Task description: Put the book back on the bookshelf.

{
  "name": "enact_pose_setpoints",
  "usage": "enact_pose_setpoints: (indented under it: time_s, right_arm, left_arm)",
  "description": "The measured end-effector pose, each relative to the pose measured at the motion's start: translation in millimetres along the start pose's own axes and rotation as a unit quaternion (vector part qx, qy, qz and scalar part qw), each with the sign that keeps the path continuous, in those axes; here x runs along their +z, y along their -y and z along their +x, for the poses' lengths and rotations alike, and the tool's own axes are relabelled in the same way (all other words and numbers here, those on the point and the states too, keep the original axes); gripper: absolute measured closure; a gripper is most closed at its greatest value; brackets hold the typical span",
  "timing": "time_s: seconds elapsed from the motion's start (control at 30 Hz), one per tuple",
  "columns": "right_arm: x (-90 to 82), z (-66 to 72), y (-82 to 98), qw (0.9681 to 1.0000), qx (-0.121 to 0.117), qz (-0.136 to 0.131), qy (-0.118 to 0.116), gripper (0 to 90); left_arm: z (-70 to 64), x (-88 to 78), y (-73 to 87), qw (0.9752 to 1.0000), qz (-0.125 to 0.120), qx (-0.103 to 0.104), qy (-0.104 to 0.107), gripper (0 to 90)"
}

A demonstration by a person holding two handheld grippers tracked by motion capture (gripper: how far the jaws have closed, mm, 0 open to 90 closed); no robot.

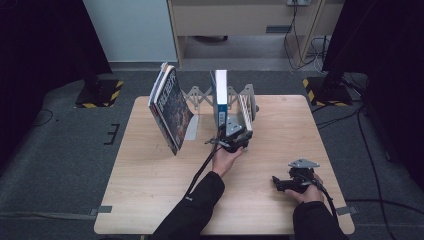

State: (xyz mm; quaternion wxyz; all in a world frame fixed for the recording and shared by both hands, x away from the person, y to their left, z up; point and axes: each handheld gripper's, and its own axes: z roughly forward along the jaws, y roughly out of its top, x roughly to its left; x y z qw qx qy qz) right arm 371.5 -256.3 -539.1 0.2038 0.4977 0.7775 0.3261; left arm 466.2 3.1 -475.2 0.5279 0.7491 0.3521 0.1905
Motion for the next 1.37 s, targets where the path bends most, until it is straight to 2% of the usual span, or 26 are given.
enact_pose_setpoints:
  time_s: [0.2, 0.3, 0.47, 0.53, 0.57, 0.6, 0.67, 0.77, 0.83, 0.97, 1.0, 1.07, 1.13, 1.23, 1.27, 1.33, 1.37]
  right_arm:
    - [0.0, 0.0, 0.0, 1.0000, 0.000, 0.000, 0.000, 3.3]
    - [0.0, 0.1, 0.0, 1.0000, 0.000, 0.000, 0.000, 3.3]
    - [0.0, 0.0, 0.0, 1.0000, 0.000, 0.000, 0.000, 3.3]
    - [0.0, 0.1, 0.0, 1.0000, 0.000, 0.000, 0.000, 3.3]
    - [0.0, 0.0, 0.0, 1.0000, 0.000, 0.000, 0.000, 3.3]
    - [0.0, 0.1, 0.0, 1.0000, 0.000, 0.000, 0.000, 3.3]
    - [0.0, 0.0, 0.0, 1.0000, 0.000, 0.000, 0.000, 3.3]
    - [0.0, 0.0, 0.0, 1.0000, 0.000, 0.000, 0.000, 3.3]
    - [0.0, 0.1, 0.0, 1.0000, 0.000, 0.000, 0.000, 3.3]
    - [0.0, 0.1, 0.0, 1.0000, 0.000, 0.000, 0.000, 3.4]
    - [0.0, 0.1, 0.0, 1.0000, 0.000, -0.001, 0.000, 3.5]
    - [-0.4, 0.2, 0.0, 1.0000, 0.003, -0.001, 0.001, 4.6]
    - [-0.9, 0.7, 0.0, 0.9999, 0.013, -0.003, 0.006, 5.9]
    - [-3.5, -0.1, -1.4, 0.9998, 0.015, 0.003, 0.011, 12.8]
    - [-4.9, -0.7, -1.8, 0.9998, 0.016, 0.005, 0.010, 14.6]
    - [-6.9, -0.8, -2.2, 0.9997, 0.023, 0.001, 0.011, 14.4]
    - [-8.1, -1.3, -2.6, 0.9997, 0.024, -0.001, 0.011, 14.6]
  left_arm:
    - [-0.8, -1.2, -0.2, 1.0000, 0.005, -0.001, -0.002, 59.3]
    - [-3.2, -9.2, -1.6, 0.9999, 0.006, 0.010, 0.003, 56.0]
    - [-1.9, -27.2, -2.8, 0.9997, 0.009, 0.007, 0.021, 52.4]
    - [-1.4, -31.7, -2.7, 0.9997, 0.012, 0.007, 0.022, 51.6]
    - [0.0, -40.6, -2.5, 0.9995, 0.017, 0.007, 0.026, 50.9]
    - [0.0, -40.6, -2.5, 0.9995, 0.017, 0.007, 0.026, 50.4]
    - [2.0, -51.1, -1.7, 0.9993, 0.020, -0.001, 0.033, 49.9]
    - [7.1, -67.4, 2.3, 0.9988, 0.032, -0.001, 0.036, 46.2]
    - [10.7, -75.8, 5.7, 0.9986, 0.036, -0.006, 0.037, 44.9]
    - [17.9, -93.9, 13.8, 0.9980, 0.054, -0.001, 0.032, 43.1]
    - [17.9, -93.9, 13.8, 0.9980, 0.054, -0.001, 0.032, 42.4]
    - [24.1, -109.2, 23.0, 0.9972, 0.068, 0.002, 0.029, 41.4]
    - [29.4, -119.4, 29.8, 0.9969, 0.075, -0.004, 0.024, 40.4]
    - [38.6, -133.4, 41.7, 0.9962, 0.085, -0.009, 0.017, 38.6]
    - [38.6, -133.4, 41.7, 0.9962, 0.085, -0.009, 0.017, 37.8]
    - [48.4, -147.7, 57.2, 0.9943, 0.106, -0.008, 0.006, 35.9]
    - [48.4, -147.7, 57.2, 0.9943, 0.106, -0.008, 0.006, 35.3]
